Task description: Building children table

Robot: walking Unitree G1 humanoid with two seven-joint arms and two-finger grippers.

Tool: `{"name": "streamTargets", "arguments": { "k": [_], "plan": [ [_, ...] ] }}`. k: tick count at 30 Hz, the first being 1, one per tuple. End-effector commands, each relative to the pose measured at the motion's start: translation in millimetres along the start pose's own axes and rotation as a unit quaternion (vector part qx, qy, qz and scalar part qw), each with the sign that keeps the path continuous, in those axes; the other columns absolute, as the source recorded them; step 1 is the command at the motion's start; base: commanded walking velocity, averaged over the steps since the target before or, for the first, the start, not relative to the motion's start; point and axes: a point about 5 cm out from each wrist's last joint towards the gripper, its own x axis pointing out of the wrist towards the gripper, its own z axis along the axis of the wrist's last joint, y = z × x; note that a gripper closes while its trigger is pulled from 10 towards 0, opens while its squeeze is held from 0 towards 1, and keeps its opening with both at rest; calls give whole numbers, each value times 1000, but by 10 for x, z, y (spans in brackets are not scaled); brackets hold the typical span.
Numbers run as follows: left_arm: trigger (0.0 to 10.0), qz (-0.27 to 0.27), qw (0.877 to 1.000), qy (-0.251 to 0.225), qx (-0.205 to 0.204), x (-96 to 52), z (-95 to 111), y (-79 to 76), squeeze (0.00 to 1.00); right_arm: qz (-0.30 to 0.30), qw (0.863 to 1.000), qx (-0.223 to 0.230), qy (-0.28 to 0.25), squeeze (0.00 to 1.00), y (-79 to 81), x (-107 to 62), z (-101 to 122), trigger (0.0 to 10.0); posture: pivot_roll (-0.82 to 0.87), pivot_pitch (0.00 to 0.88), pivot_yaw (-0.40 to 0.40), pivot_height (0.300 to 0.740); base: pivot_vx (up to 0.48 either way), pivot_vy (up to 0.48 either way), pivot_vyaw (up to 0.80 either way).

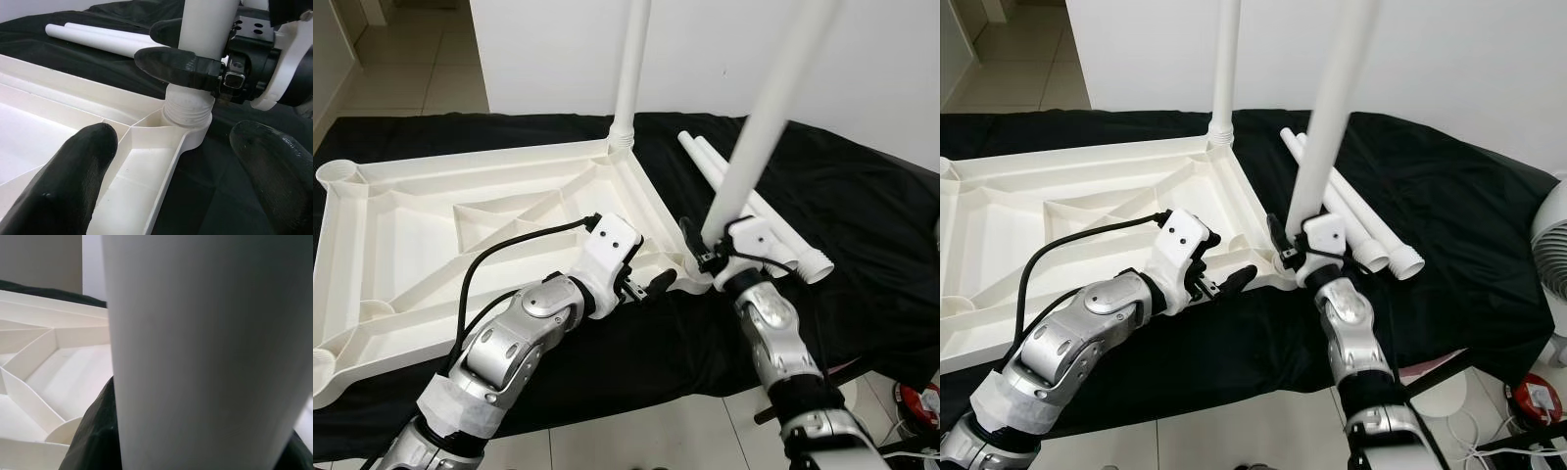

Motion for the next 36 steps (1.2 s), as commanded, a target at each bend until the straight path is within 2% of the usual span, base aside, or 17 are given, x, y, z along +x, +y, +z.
{"name": "streamTargets", "arguments": {
  "k": [1,7,15,24,29,33,36],
  "plan": [
    [10000,-24,1000,2,7,25,-1,-37,0,-2,990,24,140,0,5,-234,-499,10000,63,55,-85,740,0,0,0],
    [10000,-19,1000,0,8,21,-4,-36,0,11,987,63,148,0,17,-144,-474,10000,69,52,-94,740,0,0,0],
    [10000,-15,1000,-1,9,8,-1,-34,0,-25,979,119,161,0,-9,-230,-575,10000,73,51,-95,740,0,0,0],
    [10000,-16,1000,0,12,10,0,-27,0,-35,980,123,152,0,-5,-259,-590,10000,69,53,-87,740,0,0,0],
    [10000,-16,1000,1,16,12,6,-15,0,-36,981,128,140,0,86,-368,-653,10000,67,55,-82,740,0,0,0],
    [10000,-16,1000,2,17,4,11,-2,0,-2,987,116,115,0,255,-473,-650,10000,67,61,-74,740,0,0,0],
    [10000,-16,1000,2,18,3,12,0,0,3,988,116,107,0,281,-491,-640,10000,67,61,-74,740,0,0,0]
  ]
}}
